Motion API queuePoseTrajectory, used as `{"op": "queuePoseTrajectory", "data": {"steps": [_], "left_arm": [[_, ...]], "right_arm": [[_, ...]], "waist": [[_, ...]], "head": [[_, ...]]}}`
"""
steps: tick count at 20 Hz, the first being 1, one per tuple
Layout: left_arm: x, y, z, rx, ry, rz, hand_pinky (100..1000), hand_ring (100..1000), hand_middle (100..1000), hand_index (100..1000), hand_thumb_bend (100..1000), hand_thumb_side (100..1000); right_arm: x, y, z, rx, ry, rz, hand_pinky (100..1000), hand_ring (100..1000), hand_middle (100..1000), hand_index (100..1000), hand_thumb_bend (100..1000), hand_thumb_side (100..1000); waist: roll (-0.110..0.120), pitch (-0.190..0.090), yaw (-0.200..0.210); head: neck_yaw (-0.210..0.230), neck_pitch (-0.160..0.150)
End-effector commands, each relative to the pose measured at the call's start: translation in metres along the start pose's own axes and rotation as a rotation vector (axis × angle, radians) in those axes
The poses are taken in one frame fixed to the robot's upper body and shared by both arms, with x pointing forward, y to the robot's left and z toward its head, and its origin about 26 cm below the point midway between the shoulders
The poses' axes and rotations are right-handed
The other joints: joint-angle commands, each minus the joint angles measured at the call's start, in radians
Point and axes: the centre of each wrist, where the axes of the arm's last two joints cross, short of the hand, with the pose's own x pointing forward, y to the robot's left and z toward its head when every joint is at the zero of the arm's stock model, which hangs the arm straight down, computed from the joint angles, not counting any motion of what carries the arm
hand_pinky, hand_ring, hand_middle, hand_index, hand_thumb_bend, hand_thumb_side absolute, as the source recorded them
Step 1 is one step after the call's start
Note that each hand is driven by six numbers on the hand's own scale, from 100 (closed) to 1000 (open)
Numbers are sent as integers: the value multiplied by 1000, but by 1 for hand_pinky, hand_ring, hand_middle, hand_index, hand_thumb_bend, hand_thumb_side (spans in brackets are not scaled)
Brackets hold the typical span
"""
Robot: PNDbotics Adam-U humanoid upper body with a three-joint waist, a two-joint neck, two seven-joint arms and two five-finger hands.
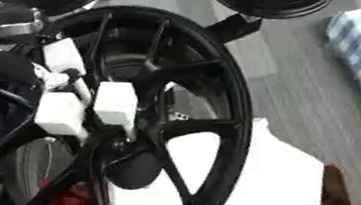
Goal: Pull the pin out of the wheel hub.
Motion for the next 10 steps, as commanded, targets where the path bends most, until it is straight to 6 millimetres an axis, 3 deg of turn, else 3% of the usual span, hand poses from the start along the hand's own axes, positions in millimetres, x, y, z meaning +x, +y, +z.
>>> {"op": "queuePoseTrajectory", "data": {"steps": [1, 8, 10], "left_arm": [[0, 14, 11, 36, 15, -6, 774, 515, 331, 586, 100, 406], [1, 15, 13, 29, 8, 33, 758, 496, 296, 550, 100, 286], [1, 16, 14, 28, 8, 43, 756, 490, 284, 537, 100, 290]], "right_arm": [[8, -4, -4, 1, -25, 7, 622, 626, 524, 675, 298, 201], [8, -4, -4, -2, -25, 8, 623, 626, 525, 676, 301, 199], [8, -4, -4, -2, -25, 8, 624, 627, 526, 676, 301, 199]], "waist": [[1, -33, 1], [0, -45, 3], [0, -48, 3]], "head": [[3, 4], [2, 7], [3, 8]]}}
